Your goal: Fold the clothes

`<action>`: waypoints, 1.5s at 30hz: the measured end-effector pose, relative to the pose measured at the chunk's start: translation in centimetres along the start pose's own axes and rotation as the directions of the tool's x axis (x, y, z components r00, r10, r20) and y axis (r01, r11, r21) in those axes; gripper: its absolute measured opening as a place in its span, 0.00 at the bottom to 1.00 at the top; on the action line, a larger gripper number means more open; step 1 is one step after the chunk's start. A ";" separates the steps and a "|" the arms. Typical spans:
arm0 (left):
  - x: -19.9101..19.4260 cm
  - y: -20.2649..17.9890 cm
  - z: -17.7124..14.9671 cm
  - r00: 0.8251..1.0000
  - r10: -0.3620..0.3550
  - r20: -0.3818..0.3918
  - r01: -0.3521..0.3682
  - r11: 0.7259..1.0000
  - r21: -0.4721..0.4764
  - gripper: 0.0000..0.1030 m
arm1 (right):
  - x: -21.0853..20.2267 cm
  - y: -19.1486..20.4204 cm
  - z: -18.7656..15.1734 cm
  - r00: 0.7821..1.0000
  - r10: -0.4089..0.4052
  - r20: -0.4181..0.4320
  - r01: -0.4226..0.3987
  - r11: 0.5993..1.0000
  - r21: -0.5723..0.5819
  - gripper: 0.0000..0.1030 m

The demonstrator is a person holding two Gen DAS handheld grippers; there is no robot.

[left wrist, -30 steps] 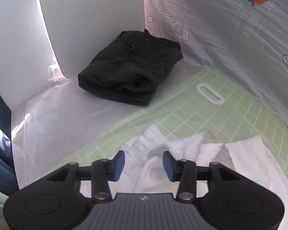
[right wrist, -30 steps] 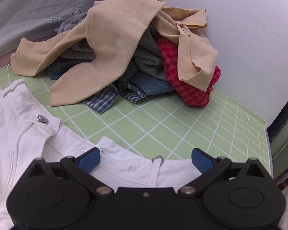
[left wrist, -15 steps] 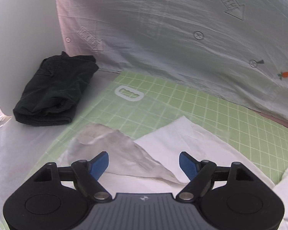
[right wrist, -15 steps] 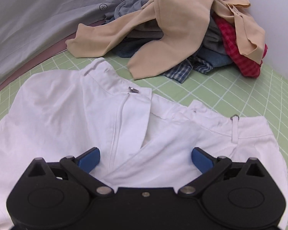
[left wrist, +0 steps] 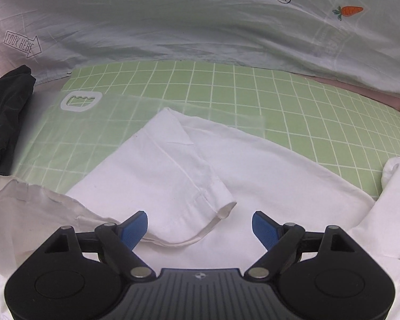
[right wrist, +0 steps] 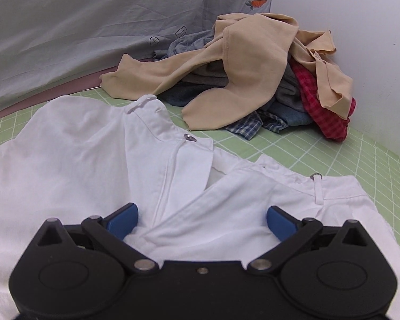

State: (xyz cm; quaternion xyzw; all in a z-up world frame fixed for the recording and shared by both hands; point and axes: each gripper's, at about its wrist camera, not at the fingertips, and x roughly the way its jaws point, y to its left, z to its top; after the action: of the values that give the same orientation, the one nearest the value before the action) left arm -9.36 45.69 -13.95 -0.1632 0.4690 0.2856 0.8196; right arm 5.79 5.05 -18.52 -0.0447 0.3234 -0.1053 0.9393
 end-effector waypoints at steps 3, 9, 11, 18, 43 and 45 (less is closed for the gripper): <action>1.5 0.6 0.2 1.000 0.006 -0.027 -0.006 1.000 -0.014 0.84 | 0.0 0.2 -0.1 1.000 -0.007 0.003 0.007 1.000 -0.005 1.00; 1.5 3.6 0.9 0.992 -0.123 0.039 0.127 0.982 -0.139 0.29 | -0.4 1.3 -0.3 0.998 -0.054 0.025 0.056 0.997 -0.055 1.00; 1.1 4.9 1.3 0.986 -0.150 0.066 0.161 0.962 -0.219 0.04 | -0.5 1.8 -0.3 0.996 -0.077 0.036 0.080 0.993 -0.082 1.00; -1.6 13.0 4.4 0.969 0.125 0.212 -0.043 0.934 -0.353 0.04 | -0.8 2.5 -0.4 0.992 -0.110 0.055 0.116 0.986 -0.121 1.00; 1.6 10.5 7.8 0.992 0.078 0.100 -0.035 0.925 -0.377 0.77 | 1.5 3.7 10.9 0.989 0.127 -0.070 -0.121 0.988 0.092 0.99; 2.5 9.6 8.5 0.994 0.072 0.081 -0.033 0.911 -0.410 0.80 | 2.8 3.5 11.2 0.984 0.137 -0.111 -0.115 0.976 0.183 0.99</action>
State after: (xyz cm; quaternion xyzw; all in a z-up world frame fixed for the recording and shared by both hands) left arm -8.59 58.53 -11.85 -0.3043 0.3639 0.4066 0.7808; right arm 15.47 7.96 -11.90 0.0655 0.3723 -0.0761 0.9227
